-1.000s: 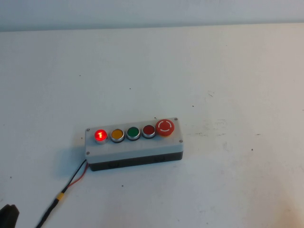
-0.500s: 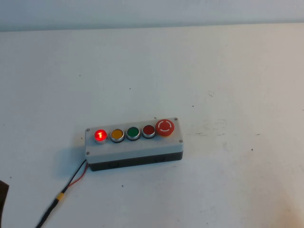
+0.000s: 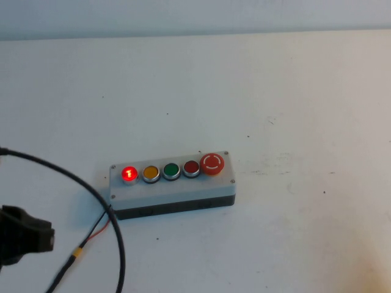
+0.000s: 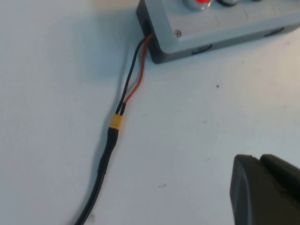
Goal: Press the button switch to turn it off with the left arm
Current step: Press the button to turn off
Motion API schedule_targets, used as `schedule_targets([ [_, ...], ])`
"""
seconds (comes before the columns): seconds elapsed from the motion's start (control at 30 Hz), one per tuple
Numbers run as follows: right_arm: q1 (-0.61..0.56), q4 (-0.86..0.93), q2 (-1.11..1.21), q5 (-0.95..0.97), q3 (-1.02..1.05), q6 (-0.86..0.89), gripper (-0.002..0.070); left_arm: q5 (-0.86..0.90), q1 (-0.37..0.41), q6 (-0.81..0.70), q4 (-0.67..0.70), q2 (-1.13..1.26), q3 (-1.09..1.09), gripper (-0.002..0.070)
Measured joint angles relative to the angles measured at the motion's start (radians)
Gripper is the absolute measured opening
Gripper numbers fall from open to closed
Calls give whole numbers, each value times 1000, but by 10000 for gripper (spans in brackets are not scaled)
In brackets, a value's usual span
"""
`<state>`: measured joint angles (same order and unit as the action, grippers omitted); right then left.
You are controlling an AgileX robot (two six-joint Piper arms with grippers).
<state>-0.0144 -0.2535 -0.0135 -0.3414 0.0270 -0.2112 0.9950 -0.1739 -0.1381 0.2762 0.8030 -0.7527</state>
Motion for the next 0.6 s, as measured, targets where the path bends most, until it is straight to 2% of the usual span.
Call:
schedule_targets([
  [0.2,0,0,0,0,0,0,-16,89,-24,-65,-13,262,-158,-2],
  [0.47,0,0,0,0,0,0,-16,121,-220,-48,-131,539,-380,-2],
  [0.6,0,0,0,0,0,0,-16,145,-265,-42,-167,642,-478,-2],
])
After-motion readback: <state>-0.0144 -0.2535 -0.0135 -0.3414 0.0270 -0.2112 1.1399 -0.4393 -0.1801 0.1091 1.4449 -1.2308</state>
